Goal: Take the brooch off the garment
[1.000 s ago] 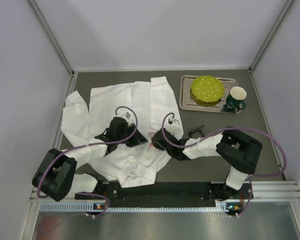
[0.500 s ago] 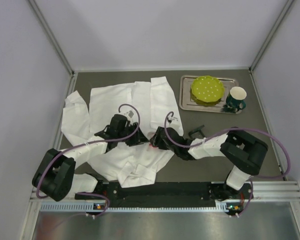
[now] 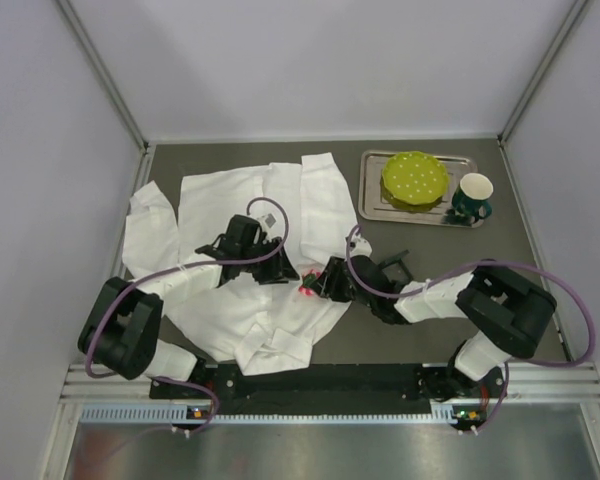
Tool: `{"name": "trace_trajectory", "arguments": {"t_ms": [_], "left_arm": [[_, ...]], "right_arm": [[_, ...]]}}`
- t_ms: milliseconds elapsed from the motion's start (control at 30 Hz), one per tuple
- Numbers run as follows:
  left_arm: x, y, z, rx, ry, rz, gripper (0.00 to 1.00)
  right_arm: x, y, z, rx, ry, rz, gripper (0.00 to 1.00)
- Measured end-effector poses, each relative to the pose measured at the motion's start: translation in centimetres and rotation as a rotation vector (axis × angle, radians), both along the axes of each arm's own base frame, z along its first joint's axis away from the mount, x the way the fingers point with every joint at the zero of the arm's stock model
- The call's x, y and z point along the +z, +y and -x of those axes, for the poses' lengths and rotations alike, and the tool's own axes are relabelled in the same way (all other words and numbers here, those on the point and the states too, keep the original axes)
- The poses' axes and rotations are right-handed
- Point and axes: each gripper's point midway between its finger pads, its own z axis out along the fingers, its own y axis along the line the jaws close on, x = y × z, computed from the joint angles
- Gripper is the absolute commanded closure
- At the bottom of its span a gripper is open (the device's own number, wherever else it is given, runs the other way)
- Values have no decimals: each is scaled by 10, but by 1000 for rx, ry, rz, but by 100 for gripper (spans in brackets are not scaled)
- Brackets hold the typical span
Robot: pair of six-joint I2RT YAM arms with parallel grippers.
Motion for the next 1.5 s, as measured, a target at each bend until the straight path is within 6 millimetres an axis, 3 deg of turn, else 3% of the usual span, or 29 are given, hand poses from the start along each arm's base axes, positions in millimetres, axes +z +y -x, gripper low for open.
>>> {"name": "trace_trajectory", "arguments": {"t_ms": [133, 267, 600, 733, 867, 933, 1333, 1500], "left_arm": [[-5, -5, -2, -42, 21, -13, 48], [-6, -7, 4, -62, 35, -27, 60], [-1, -15, -6, -101, -22, -108, 71], [-10, -18, -5, -123, -26, -159, 75], [-21, -19, -1, -143, -25, -212, 62], [-24, -18, -1, -142, -28, -231, 61], [-20, -20, -8, -129, -57, -246, 77], [-25, -22, -12, -129, -46, -257, 78]], "right_arm": [[5, 3, -1, 11, -17, -43, 65], [8, 5, -8, 8, -39, -83, 72], [-1, 8, -14, 21, -55, -94, 100], [-3, 6, -15, 21, -60, -95, 100], [-7, 5, -16, 23, -57, -99, 100], [-6, 6, -16, 27, -58, -105, 100], [-8, 8, -18, 60, -67, -128, 100], [-9, 10, -19, 88, -80, -141, 100]]}}
